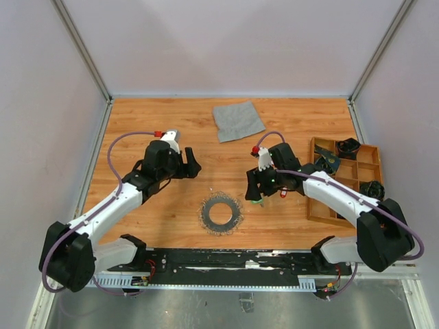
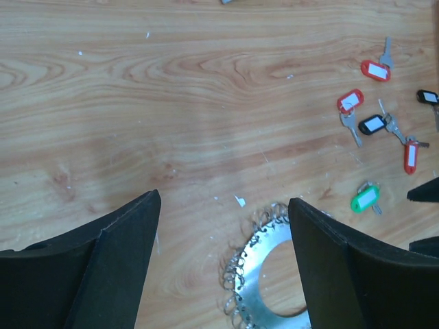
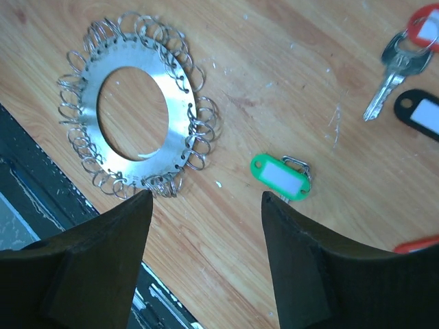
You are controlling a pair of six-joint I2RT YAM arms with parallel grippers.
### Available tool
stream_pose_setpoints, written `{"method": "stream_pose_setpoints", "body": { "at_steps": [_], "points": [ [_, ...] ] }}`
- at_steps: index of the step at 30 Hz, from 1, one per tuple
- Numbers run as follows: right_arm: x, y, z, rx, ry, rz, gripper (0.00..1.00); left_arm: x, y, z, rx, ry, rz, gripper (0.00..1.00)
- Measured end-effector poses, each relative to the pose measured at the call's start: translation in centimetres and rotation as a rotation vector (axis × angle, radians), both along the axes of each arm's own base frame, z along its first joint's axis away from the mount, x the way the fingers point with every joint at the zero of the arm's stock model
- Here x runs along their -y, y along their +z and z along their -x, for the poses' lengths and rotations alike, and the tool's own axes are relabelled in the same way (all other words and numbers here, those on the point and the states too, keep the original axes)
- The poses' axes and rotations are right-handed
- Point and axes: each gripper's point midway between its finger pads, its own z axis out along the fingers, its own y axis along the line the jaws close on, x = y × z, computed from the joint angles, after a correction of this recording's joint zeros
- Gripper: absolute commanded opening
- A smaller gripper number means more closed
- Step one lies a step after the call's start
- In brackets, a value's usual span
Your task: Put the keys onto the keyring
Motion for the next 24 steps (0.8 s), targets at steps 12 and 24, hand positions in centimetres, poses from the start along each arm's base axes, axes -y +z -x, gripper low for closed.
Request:
{"method": "stream_pose_setpoints", "body": {
  "at_steps": [12, 24],
  "points": [
    [-0.2, -4.4, 2.2, -0.082, 0.056, -0.055, 0.47, 0.6, -1.8, -1.5, -0.014, -0.106, -0.067, 0.80],
    [-1.5, -4.0, 3.0, -0.003, 0.095, -0.027, 0.45, 0.6, -2.7, -1.0, 0.023, -0.089, -0.011, 0.75]
  ]
}}
